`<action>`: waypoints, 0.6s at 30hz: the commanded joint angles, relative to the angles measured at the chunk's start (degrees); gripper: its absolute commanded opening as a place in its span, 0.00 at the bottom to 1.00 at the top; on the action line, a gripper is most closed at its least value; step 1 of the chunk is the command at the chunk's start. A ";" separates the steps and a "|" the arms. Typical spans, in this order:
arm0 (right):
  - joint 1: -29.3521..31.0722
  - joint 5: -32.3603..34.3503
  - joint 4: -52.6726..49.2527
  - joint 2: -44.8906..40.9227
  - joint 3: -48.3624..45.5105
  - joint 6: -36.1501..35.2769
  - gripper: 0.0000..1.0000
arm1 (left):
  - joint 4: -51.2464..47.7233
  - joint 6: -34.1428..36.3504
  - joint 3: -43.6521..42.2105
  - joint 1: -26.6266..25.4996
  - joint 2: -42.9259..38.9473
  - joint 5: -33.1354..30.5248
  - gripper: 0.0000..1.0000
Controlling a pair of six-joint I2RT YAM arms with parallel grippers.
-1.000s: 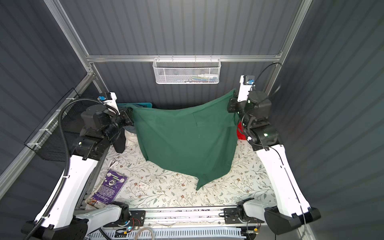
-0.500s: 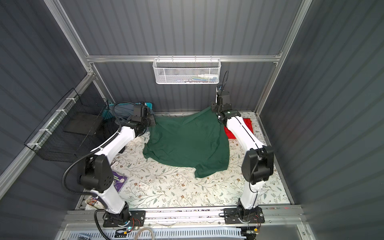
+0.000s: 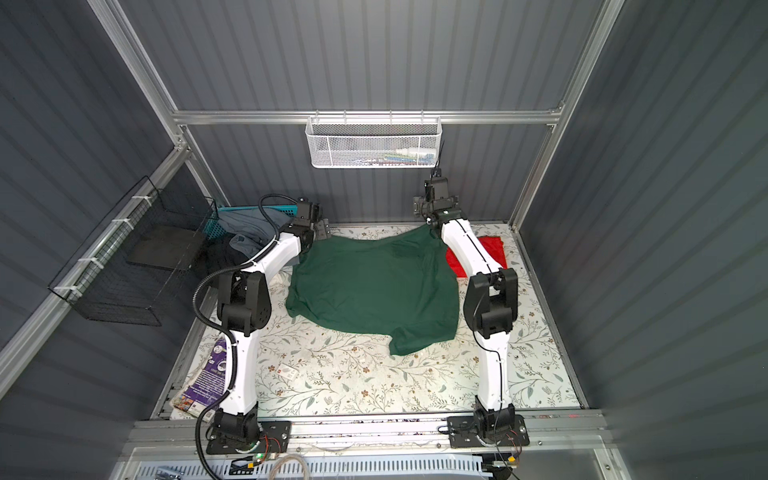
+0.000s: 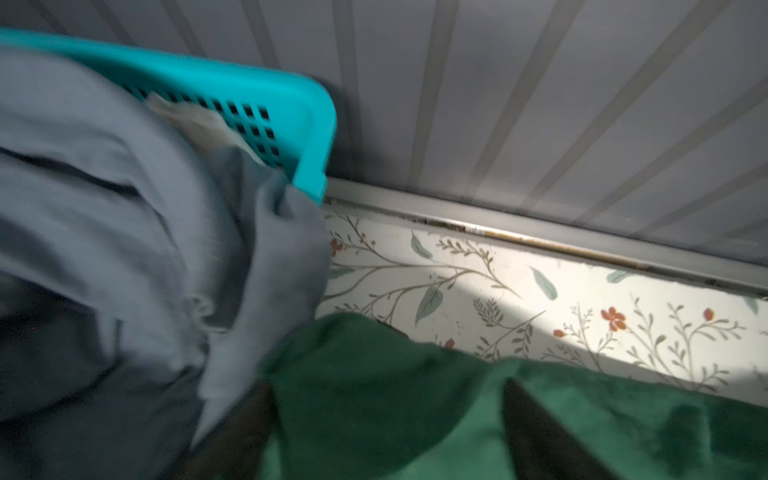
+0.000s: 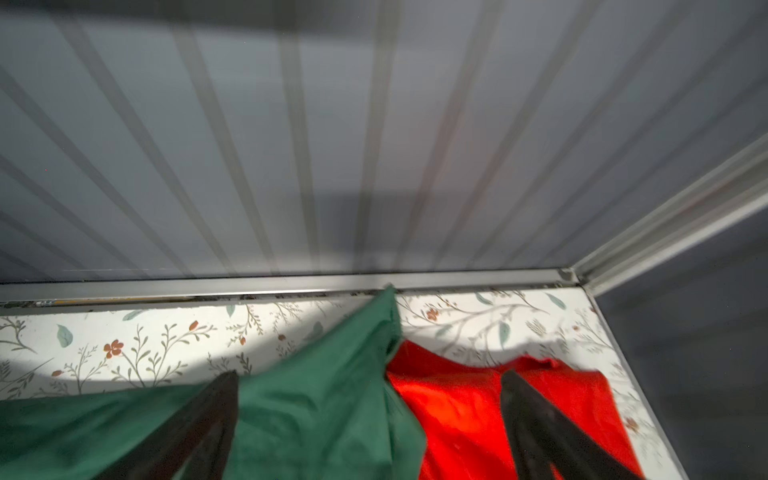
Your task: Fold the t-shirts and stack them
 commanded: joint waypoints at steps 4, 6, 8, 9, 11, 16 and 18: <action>-0.79 -1.07 -7.67 -20.48 -16.43 7.74 0.99 | -2.80 -1.63 -12.16 0.55 -19.83 -4.15 1.00; -0.67 -4.29 -8.06 -27.60 -25.65 11.17 0.99 | -2.98 -2.43 -18.19 0.29 -26.21 -4.38 1.00; -0.66 -7.47 -8.83 -33.99 -34.61 13.74 0.99 | -3.76 -2.59 -23.33 0.28 -31.75 -4.84 1.00; -0.66 -8.11 -9.93 -36.96 -39.09 14.98 0.99 | -4.84 -2.41 -25.45 0.28 -34.45 -5.08 1.00; -0.58 -8.90 -12.50 -42.16 -46.34 17.08 0.99 | -6.39 -1.93 -30.20 0.28 -39.39 -4.61 1.00; -0.58 -13.27 -17.44 -52.86 -61.26 22.03 0.98 | -9.41 -4.71 -44.76 0.21 -48.97 -1.00 1.00; -0.58 -15.51 -16.96 -55.27 -66.24 23.97 0.94 | -10.30 -7.68 -49.60 0.28 -51.05 -0.42 1.00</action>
